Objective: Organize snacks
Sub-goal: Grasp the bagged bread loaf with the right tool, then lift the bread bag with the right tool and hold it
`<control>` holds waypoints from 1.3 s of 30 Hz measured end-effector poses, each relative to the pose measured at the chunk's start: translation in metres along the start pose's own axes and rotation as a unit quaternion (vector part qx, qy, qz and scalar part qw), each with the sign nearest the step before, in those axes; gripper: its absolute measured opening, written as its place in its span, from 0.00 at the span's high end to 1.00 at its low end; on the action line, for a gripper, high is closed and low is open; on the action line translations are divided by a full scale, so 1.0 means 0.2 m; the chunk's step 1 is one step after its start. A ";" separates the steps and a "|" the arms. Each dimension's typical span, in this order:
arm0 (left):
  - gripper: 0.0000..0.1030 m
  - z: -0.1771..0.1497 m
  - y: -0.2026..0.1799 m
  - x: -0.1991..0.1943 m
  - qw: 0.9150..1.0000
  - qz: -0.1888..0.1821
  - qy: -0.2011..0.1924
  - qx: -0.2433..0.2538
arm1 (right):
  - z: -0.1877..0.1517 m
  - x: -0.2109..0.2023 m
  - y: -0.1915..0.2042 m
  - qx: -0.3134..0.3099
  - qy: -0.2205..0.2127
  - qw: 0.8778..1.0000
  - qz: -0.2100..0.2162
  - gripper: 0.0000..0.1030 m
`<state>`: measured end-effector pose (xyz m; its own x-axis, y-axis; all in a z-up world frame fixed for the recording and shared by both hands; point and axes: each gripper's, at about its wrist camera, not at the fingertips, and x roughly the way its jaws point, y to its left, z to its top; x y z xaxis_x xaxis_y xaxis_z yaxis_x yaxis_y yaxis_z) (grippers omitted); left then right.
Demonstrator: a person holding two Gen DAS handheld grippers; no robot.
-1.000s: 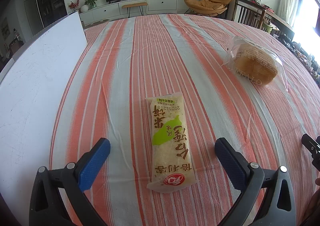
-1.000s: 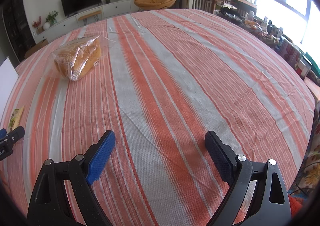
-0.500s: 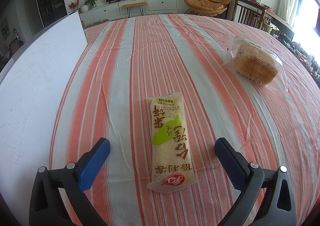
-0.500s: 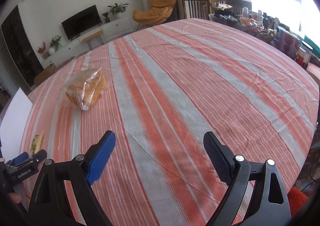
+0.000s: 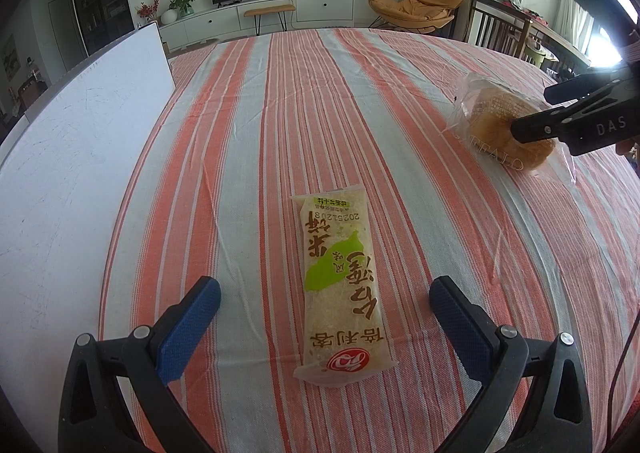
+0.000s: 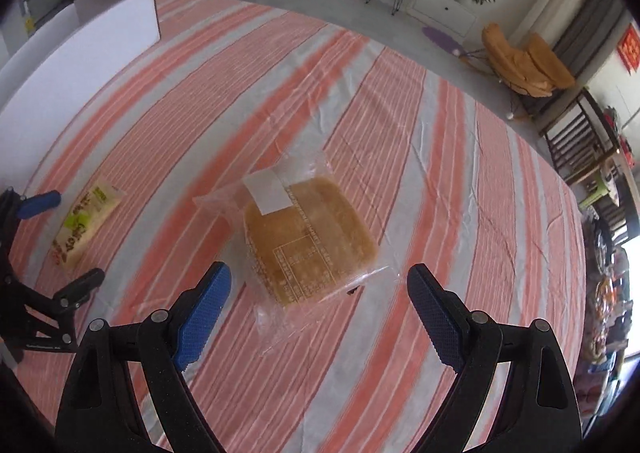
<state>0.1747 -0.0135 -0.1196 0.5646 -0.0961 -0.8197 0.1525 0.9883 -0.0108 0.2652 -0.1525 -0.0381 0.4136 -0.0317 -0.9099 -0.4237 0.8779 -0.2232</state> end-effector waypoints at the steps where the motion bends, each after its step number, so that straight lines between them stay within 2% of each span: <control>1: 0.00 0.00 0.00 0.00 1.000 0.000 0.000 0.000 | 0.02 0.08 -0.02 0.011 0.021 1.000 0.008 0.11; 3: 0.00 0.01 0.00 0.00 1.000 0.000 0.000 0.000 | 0.03 0.23 -0.06 0.053 0.066 0.996 0.016 0.11; 4: 0.00 0.01 0.00 -0.01 1.000 0.000 0.000 0.000 | 0.02 0.24 -0.12 0.106 0.038 0.993 0.038 0.12; 6: 0.00 0.01 0.00 0.00 1.000 0.000 0.000 0.000 | -0.02 0.26 -0.20 0.194 0.020 0.979 0.058 0.16; 7: 0.00 0.01 0.00 -0.01 1.000 0.000 0.000 0.000 | -0.04 0.23 -0.21 0.213 0.000 0.975 0.055 0.27; 9: 0.00 0.02 0.00 -0.01 1.000 0.000 0.000 0.000 | -0.10 0.20 -0.22 0.249 -0.016 0.965 0.081 0.29; 13: 0.00 0.02 0.00 -0.01 1.000 0.000 0.000 0.000 | -0.27 0.07 -0.17 0.284 -0.057 0.952 0.103 0.29; 18: 0.00 0.02 0.00 -0.01 1.000 0.000 0.000 0.000 | -0.52 -0.09 0.00 0.301 -0.093 0.947 0.060 0.29; 22: 0.00 0.02 0.00 -0.01 1.000 0.000 0.000 0.000 | -0.72 -0.17 0.10 0.334 -0.111 0.935 0.050 0.29; 25: 0.00 0.02 0.00 -0.01 1.000 0.000 0.000 0.000 | -0.78 -0.15 0.13 0.339 -0.105 0.935 0.027 0.29; 29: 0.00 0.02 0.00 -0.01 1.000 0.000 0.000 0.000 | -0.84 -0.16 0.13 0.330 -0.124 0.936 0.002 0.26; 32: 0.00 0.02 0.00 -0.01 1.000 0.000 0.000 0.000 | -0.83 -0.15 0.18 0.302 -0.120 0.945 -0.022 0.24; 34: 0.00 0.02 0.00 -0.01 1.000 0.000 0.000 0.000 | -0.82 -0.14 0.21 0.285 -0.110 0.952 -0.033 0.18; 39: 0.00 0.02 0.00 -0.01 1.000 0.000 0.000 0.000 | -0.83 -0.13 0.20 0.281 -0.111 0.953 -0.032 0.16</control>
<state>0.1768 -0.0137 -0.1151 0.5648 -0.0961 -0.8196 0.1521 0.9883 -0.0111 0.1040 -0.1950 -0.0818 0.6108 -0.0464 -0.7904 0.0807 0.9967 0.0038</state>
